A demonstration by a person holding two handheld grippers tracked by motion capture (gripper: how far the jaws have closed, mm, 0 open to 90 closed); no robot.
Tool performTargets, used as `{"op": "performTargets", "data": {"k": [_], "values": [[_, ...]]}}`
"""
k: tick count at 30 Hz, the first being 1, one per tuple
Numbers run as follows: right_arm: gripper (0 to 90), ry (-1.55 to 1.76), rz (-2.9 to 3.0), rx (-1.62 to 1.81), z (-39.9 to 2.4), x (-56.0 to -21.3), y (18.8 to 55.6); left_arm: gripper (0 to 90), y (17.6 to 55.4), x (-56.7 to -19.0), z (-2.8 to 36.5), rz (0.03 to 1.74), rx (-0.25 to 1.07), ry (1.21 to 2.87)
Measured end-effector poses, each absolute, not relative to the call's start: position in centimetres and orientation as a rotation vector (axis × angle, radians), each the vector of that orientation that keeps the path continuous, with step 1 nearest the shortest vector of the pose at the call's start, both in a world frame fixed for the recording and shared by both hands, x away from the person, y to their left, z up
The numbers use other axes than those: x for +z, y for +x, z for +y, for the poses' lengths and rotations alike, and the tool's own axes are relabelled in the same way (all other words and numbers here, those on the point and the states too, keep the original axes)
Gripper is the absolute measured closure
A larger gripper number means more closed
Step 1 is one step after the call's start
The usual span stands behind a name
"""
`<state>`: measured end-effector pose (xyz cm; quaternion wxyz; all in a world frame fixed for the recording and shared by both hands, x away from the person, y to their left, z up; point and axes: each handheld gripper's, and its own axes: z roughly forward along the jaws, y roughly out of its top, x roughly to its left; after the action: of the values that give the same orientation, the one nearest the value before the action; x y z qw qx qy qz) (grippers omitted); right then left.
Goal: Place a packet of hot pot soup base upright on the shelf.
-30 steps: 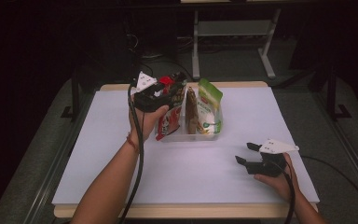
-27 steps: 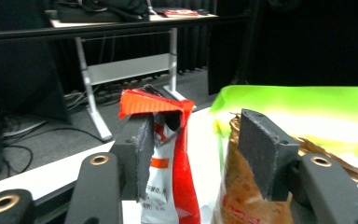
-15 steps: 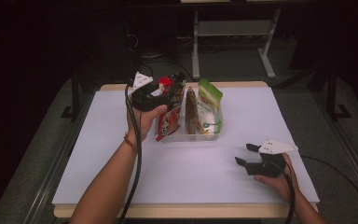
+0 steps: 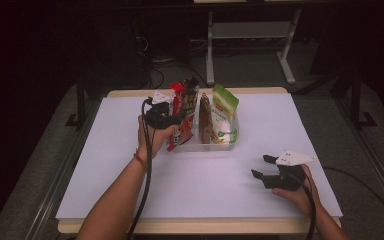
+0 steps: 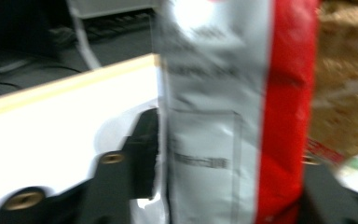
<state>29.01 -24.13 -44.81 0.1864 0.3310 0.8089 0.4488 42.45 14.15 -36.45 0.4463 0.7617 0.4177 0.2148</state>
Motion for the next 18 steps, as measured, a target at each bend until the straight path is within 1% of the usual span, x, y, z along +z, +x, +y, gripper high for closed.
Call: {"op": "performTargets", "data": {"k": [3, 7, 12, 16, 18], "values": [[29.3, 0.932, 2.280, 1.261, -24.1, -44.8, 29.0, 68.3, 42.2, -36.4, 13.5, 1.035, 0.590, 1.894], [29.2, 0.930, 2.282, 1.264, -24.1, -44.9, 29.0, 75.0, 41.8, -36.4, 13.1, 1.017, 0.657, 1.863], [29.2, 0.927, 2.283, 1.266, -24.2, -44.9, 29.1, 76.5, 41.7, -36.2, 12.9, 0.983, 0.710, 1.771], [29.0, 0.921, 2.291, 1.269, -24.1, -44.9, 29.0, 76.4, 41.7, -36.3, 13.0, 0.957, 0.755, 1.667], [28.9, 0.918, 2.293, 1.266, -24.0, -44.9, 29.0, 76.1, 41.7, -36.8, 13.0, 0.948, 0.748, 1.638]]}}
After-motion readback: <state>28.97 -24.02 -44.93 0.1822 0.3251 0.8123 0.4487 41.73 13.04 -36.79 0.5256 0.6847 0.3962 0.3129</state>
